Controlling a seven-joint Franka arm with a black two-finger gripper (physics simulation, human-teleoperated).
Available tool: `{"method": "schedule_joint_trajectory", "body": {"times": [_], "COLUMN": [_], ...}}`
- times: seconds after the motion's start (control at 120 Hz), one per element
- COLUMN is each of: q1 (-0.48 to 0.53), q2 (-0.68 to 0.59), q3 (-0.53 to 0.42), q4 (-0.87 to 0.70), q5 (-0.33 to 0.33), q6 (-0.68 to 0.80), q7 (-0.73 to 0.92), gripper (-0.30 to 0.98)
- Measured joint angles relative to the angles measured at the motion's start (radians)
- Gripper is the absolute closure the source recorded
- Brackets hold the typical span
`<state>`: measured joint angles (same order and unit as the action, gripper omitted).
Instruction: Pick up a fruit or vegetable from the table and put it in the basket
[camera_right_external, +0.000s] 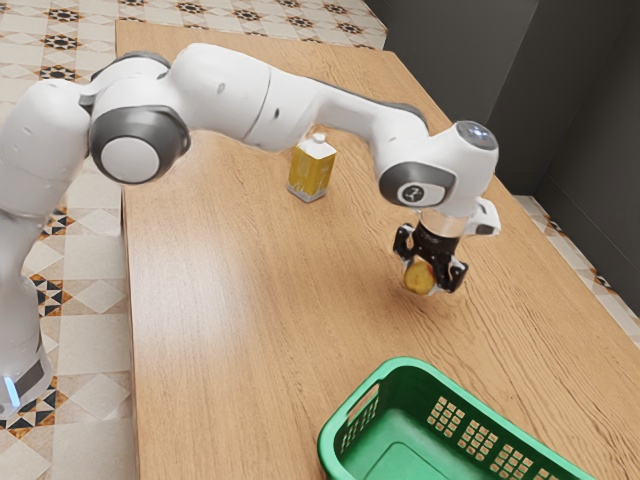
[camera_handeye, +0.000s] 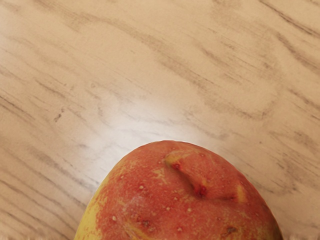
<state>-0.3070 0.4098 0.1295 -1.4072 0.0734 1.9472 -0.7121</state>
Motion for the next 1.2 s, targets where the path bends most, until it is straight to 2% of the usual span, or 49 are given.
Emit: {"method": "schedule_joint_trajectory", "body": {"times": [0.042,0.092,0.192,0.217,0.258,0.308,0.483,0.583,0.817,1.083,1.2], "q1": [-0.002,-0.008,-0.011,-0.012,-0.012,-0.011,-0.008,-0.028,-0.089,-0.090,-0.087], "q2": [-0.013,-0.018,-0.017,-0.018,-0.018,-0.019,-0.030,-0.052,-0.056,-0.005,-0.008], "q3": [-0.075,-0.188,-0.322,-0.347,-0.374,-0.389,-0.449,-0.483,-0.489,-0.492,-0.490], "q4": [0.072,0.142,0.176,0.177,0.177,0.179,0.189,0.190,0.190,0.189,0.187], "q5": [0.053,0.158,0.349,0.381,0.397,0.376,0.227,0.167,0.078,0.032,-0.038], "q6": [-0.041,-0.098,-0.181,-0.198,-0.221,-0.242,-0.282,-0.295,-0.307,-0.235,-0.214], "q7": [-0.004,-0.015,-0.044,-0.052,-0.064,-0.076,-0.107,-0.122,-0.149,-0.169,-0.174], "gripper": [0.41,0.43,0.43,0.43,0.43,0.43,0.43,0.44,0.45,0.45,0.42]}}
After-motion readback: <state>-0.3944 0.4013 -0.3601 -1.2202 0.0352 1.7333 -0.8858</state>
